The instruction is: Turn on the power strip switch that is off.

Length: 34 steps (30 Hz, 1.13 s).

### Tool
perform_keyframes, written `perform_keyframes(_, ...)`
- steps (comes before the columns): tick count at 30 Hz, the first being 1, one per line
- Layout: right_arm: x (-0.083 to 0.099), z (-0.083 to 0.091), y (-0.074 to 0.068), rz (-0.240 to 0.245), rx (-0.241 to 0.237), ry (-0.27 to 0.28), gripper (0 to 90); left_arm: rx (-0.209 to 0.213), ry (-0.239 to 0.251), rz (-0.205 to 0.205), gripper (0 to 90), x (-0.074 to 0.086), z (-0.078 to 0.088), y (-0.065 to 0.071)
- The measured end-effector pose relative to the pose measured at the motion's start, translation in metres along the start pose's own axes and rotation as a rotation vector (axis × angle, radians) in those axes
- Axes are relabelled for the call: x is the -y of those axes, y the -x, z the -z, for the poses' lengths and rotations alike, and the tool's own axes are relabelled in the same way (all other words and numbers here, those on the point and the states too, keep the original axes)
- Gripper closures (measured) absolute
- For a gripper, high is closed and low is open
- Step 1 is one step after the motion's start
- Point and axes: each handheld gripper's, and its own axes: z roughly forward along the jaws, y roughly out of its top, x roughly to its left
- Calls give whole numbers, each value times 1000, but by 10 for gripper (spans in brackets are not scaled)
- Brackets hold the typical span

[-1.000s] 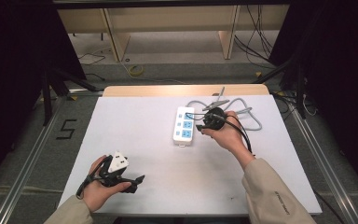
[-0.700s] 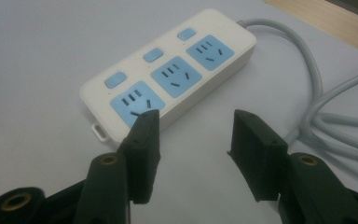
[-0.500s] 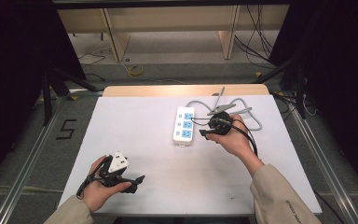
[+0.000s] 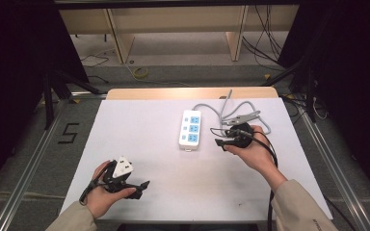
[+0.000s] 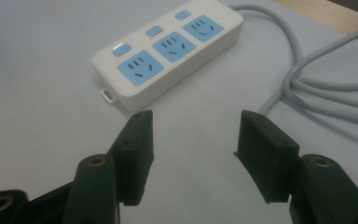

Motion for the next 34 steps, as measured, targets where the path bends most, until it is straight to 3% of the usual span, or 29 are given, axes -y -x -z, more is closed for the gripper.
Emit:
perform_keyframes(5, 17, 8, 1, -29, 1, 15, 422, -1, -2, 2, 88, 0, 0, 0)
perform_keyframes(20, 55, 32, -2, -52, -14, 67, 376, 1, 0, -5, 89, -1, 1, 0)
perform_keyframes(31, 65, 41, -3, -60, -2, 94, 356, 3, 7, -8, 92, -2, 1, 1)
perform_keyframes(34, 66, 43, -3, -58, 1, 100, 349, 19, 9, -9, 94, -4, 1, 5)
